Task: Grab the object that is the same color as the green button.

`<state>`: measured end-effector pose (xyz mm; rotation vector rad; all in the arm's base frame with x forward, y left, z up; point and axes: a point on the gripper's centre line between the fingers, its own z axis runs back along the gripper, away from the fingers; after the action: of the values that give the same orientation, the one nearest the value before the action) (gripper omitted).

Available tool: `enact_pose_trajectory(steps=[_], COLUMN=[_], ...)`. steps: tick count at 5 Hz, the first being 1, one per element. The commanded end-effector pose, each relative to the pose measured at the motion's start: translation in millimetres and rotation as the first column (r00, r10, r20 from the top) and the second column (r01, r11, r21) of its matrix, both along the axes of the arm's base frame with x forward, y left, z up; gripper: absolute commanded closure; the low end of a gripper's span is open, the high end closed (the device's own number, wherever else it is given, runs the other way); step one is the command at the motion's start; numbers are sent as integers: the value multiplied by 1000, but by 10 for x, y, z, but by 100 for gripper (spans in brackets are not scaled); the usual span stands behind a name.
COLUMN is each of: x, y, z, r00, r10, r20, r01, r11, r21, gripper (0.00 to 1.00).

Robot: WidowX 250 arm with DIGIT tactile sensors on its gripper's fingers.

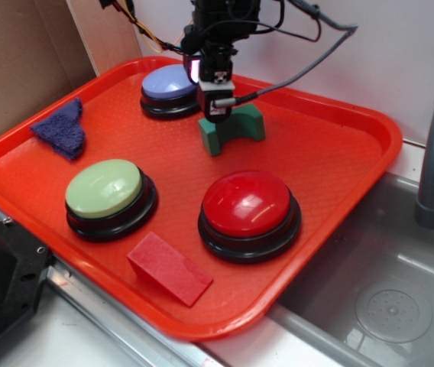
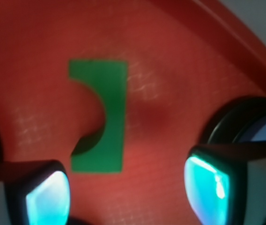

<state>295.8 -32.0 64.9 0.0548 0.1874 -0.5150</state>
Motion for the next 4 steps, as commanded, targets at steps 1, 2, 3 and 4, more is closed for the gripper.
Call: enact_pose_trajectory(steps=[1,2,3,4], x=[17,-15,-54,-74], y=[-128,-143,-160,-152], z=[19,-15,-49,-151], r00=[1000,1000,1000,1000], r10=[11,8,-7,-10], r20=[9,-1,-12,-24], r01=[-11,-8,7,11], r11=[1000,1000,999,999], r21=[-21,-10,34,49], gripper=[0,0,0,1])
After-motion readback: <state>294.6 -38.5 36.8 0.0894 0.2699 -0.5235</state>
